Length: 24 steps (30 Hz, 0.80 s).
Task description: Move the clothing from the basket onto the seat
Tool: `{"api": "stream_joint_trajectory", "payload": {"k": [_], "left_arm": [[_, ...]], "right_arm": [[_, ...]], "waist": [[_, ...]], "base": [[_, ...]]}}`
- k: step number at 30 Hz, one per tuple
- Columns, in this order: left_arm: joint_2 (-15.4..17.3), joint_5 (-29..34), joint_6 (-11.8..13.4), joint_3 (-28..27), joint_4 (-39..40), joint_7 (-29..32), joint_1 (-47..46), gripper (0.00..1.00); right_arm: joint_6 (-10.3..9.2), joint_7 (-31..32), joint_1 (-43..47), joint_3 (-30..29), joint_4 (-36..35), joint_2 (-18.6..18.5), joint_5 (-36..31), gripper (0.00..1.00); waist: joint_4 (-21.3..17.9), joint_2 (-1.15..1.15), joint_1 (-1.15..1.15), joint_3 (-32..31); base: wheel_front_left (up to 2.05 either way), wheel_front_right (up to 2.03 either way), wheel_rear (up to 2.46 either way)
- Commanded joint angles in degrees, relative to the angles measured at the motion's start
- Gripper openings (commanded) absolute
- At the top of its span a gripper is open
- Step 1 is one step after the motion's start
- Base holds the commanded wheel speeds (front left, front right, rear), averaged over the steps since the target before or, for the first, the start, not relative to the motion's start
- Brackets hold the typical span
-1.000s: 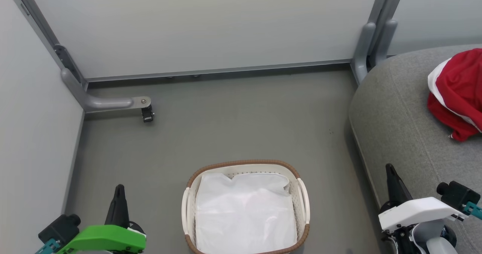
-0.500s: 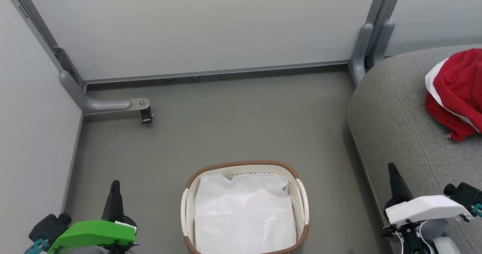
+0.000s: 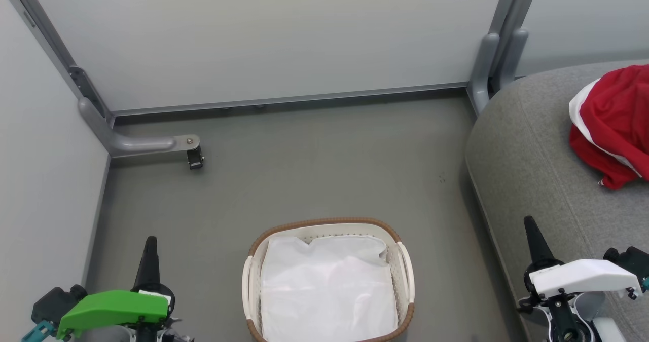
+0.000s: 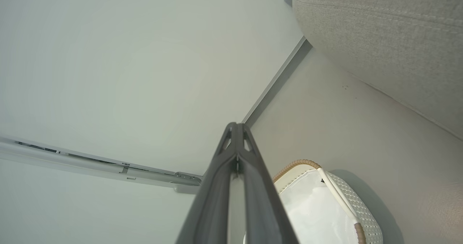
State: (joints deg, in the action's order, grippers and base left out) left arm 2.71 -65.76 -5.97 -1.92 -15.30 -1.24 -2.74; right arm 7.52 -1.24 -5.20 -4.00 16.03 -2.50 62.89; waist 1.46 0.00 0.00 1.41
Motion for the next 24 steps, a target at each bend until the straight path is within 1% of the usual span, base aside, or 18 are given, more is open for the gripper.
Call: {"api": "stream_joint_trajectory", "payload": {"k": [1,24], "left_arm": [[0.28,-1.69,-0.25,-0.50,0.54,0.35,-1.45,0.00],[0.32,-12.53,-0.88,-2.37,0.95,3.67,-2.56,0.00]], "right_arm": [[-0.02,0.46,-0.79,-0.30,-0.82,-0.33,1.75,0.00],[-0.04,3.75,-1.09,-1.34,-1.40,-0.42,13.81,0.00]], "waist": [[-0.04,0.00,0.00,-0.03],[-0.56,0.00,0.00,-0.47]], "base": [[0.00,0.00,0.00],[0.00,0.00,0.00]]}}
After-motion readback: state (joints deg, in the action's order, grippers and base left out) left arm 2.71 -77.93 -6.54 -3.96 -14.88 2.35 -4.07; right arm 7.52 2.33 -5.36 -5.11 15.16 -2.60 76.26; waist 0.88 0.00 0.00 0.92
